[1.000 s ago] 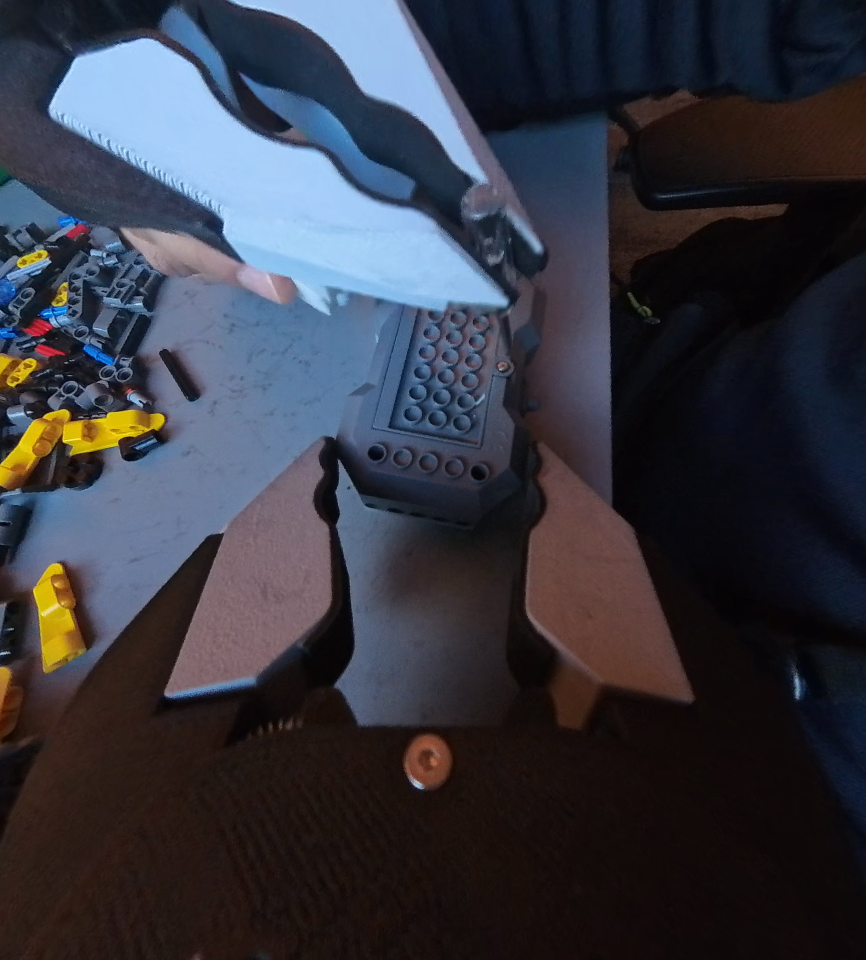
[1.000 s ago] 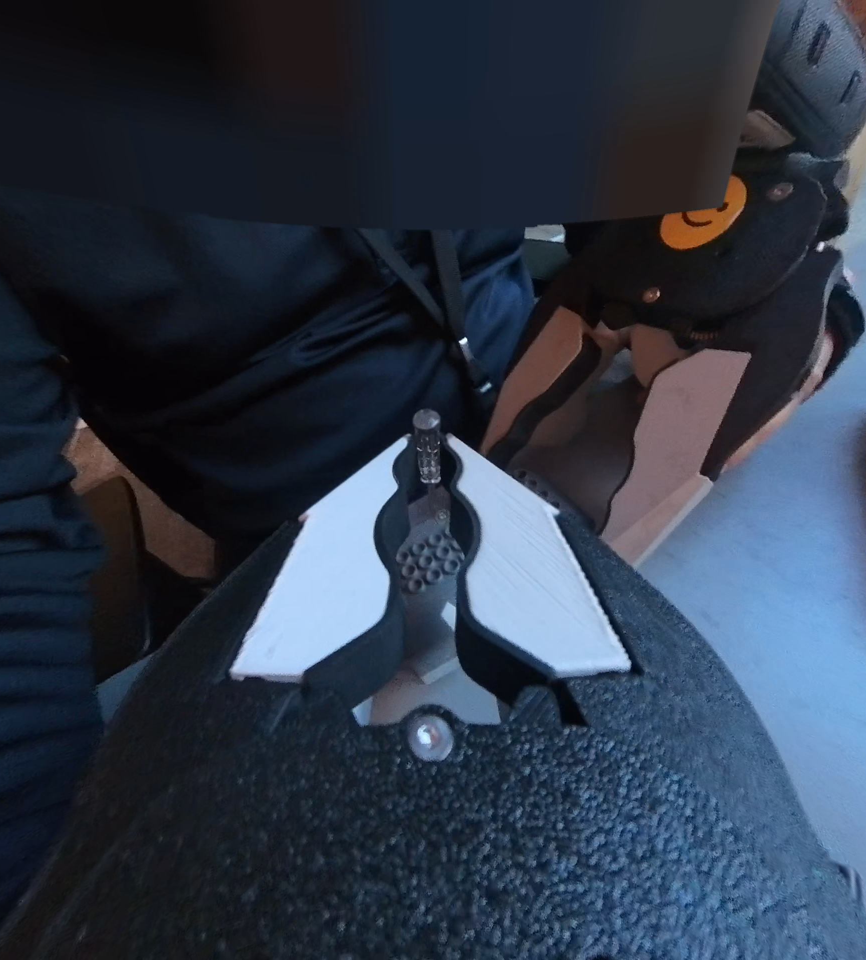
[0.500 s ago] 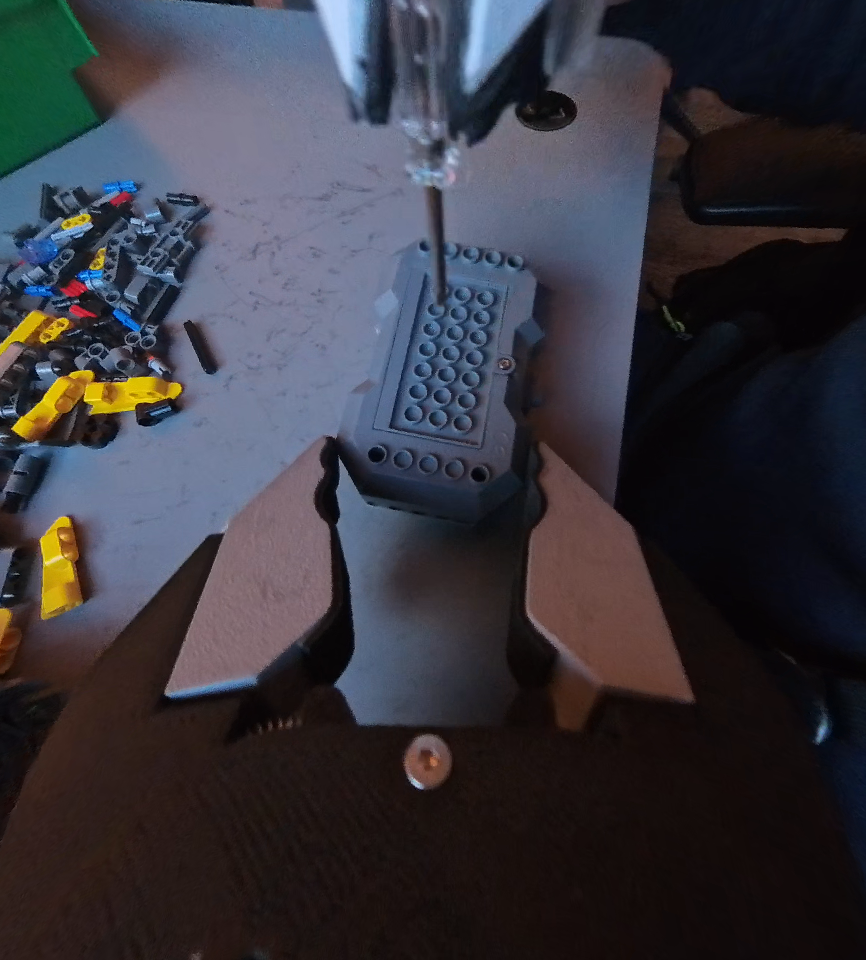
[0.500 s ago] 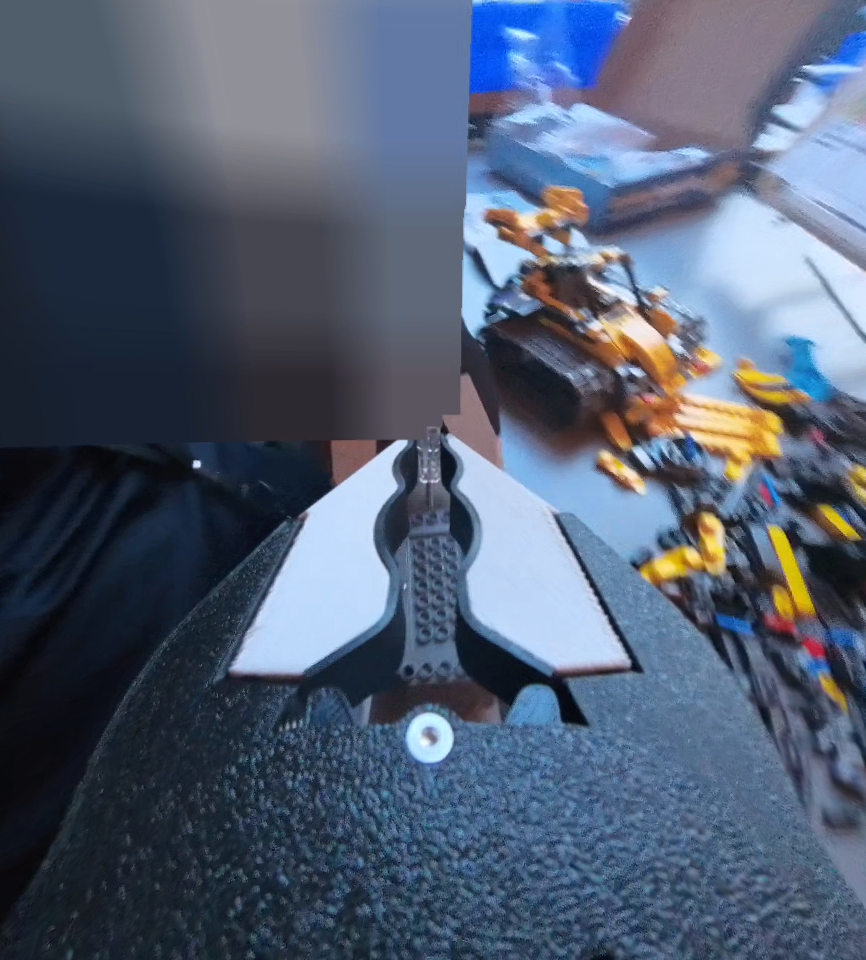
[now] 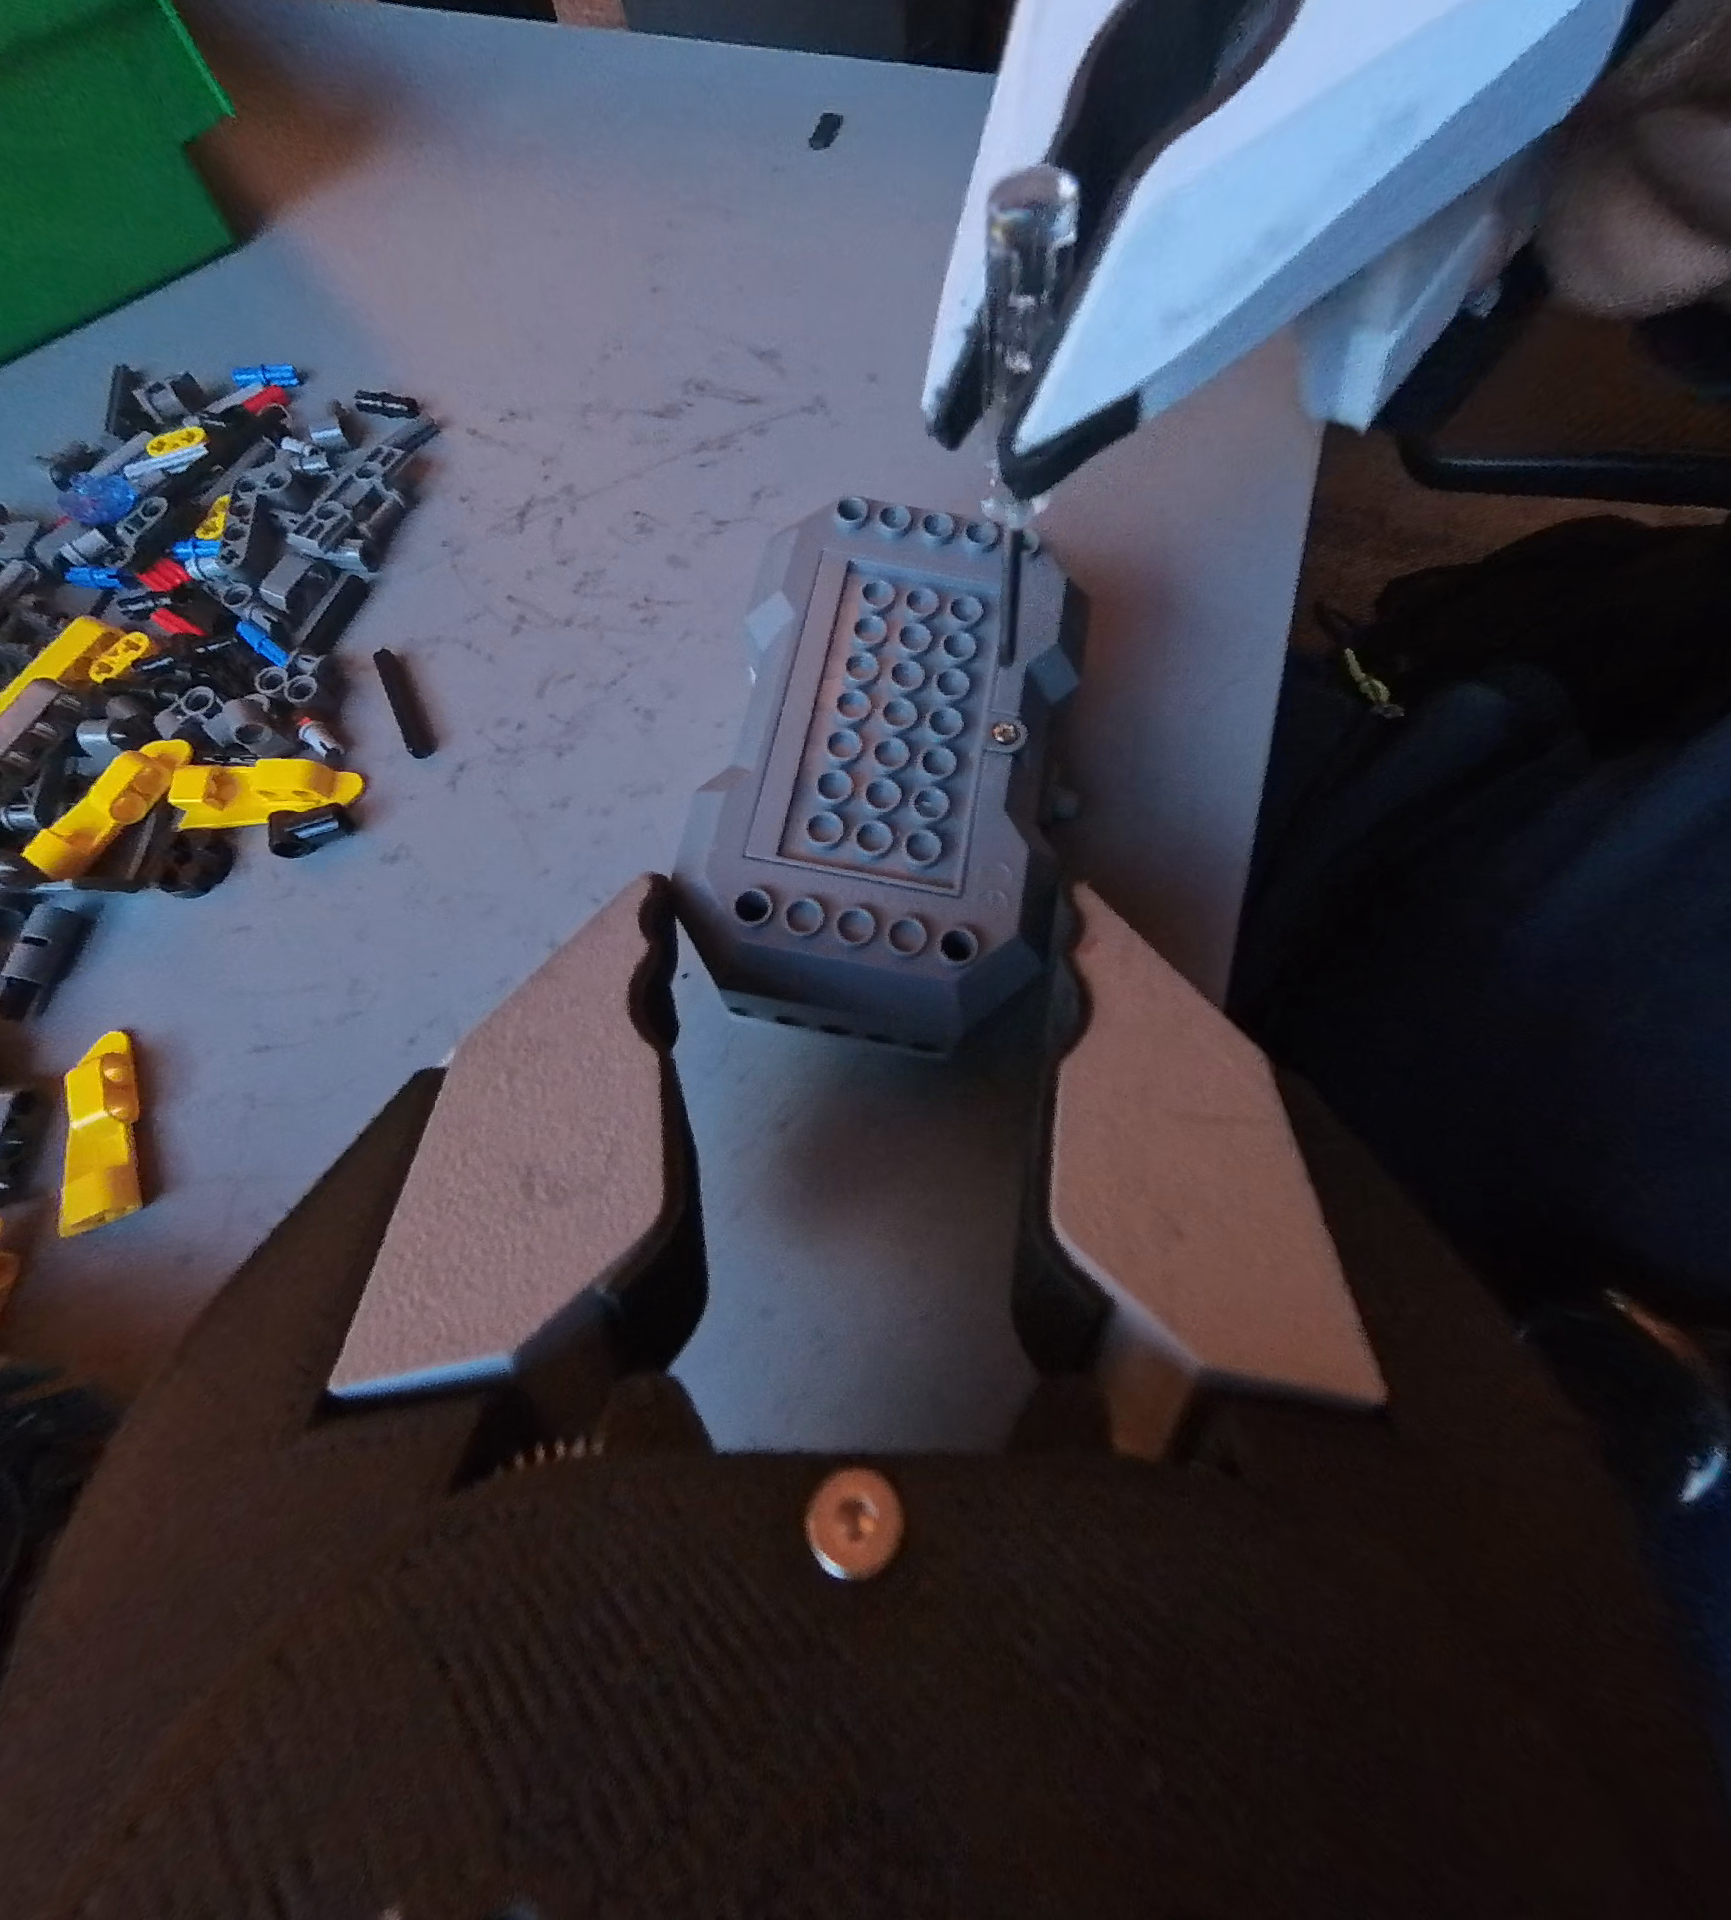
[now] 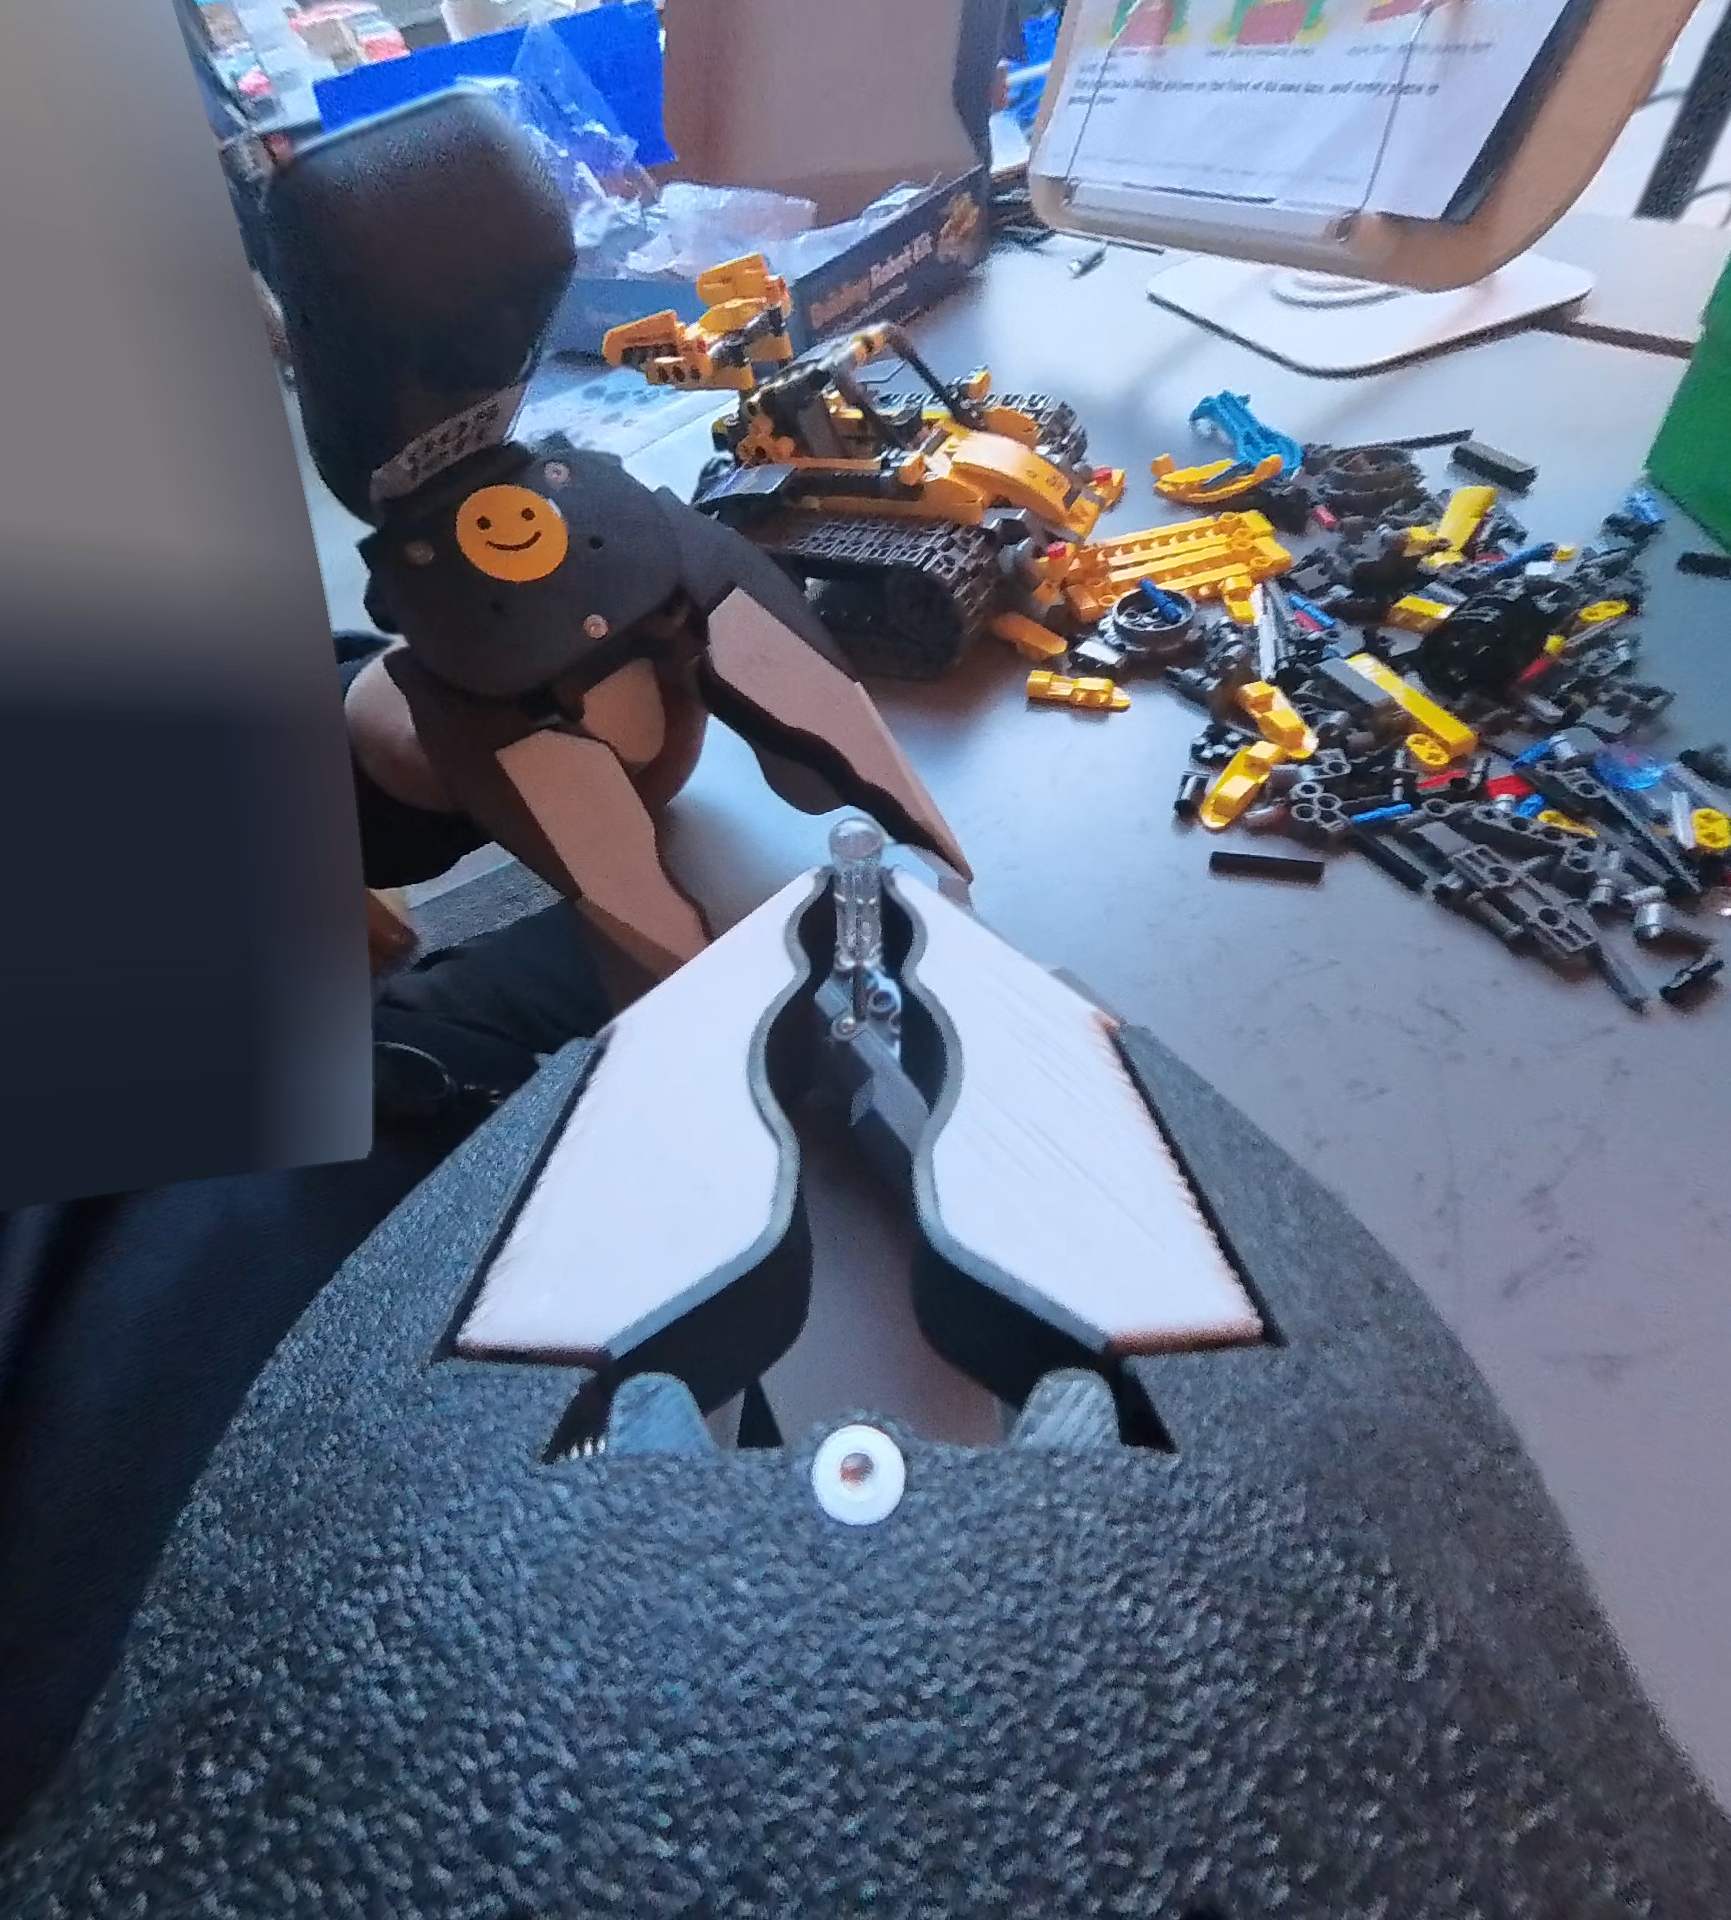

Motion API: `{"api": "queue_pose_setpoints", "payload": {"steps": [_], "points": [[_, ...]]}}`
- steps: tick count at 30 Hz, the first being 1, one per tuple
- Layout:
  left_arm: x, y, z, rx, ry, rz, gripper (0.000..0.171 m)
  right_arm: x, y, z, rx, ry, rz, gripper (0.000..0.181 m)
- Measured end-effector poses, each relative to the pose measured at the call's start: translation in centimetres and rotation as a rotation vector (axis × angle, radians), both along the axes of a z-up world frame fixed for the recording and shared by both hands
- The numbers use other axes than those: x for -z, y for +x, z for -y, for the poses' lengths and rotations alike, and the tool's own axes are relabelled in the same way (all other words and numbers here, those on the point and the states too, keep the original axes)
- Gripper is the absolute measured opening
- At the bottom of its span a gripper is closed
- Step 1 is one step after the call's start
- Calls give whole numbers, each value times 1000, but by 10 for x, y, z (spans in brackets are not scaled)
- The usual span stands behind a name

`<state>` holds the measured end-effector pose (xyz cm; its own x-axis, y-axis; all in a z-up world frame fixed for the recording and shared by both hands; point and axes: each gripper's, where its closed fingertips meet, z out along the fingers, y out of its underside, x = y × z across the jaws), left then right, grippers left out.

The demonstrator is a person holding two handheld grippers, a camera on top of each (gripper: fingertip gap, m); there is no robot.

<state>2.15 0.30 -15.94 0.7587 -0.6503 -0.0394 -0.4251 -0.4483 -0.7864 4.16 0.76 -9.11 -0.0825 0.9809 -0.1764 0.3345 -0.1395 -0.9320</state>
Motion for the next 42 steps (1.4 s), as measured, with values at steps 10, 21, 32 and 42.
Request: {"api": "queue_pose_setpoints", "payload": {"steps": [10, 21, 32, 42], "points": [[0, -1, -2, -11, -18, 22, 69, 6, -4, 6, 29, 10, -27, 8], [0, -1, -2, -11, -18, 21, 68, 5, -3, 1, 49, 17, -43, 7], [0, -1, -1, -11, -20, 24, 68, 6, -4, 3, 47, 28, -38, 7], [0, -1, -1, -11, -14, 18, 69, 7, -2, 5, 36, 138, -51, 7]]}}
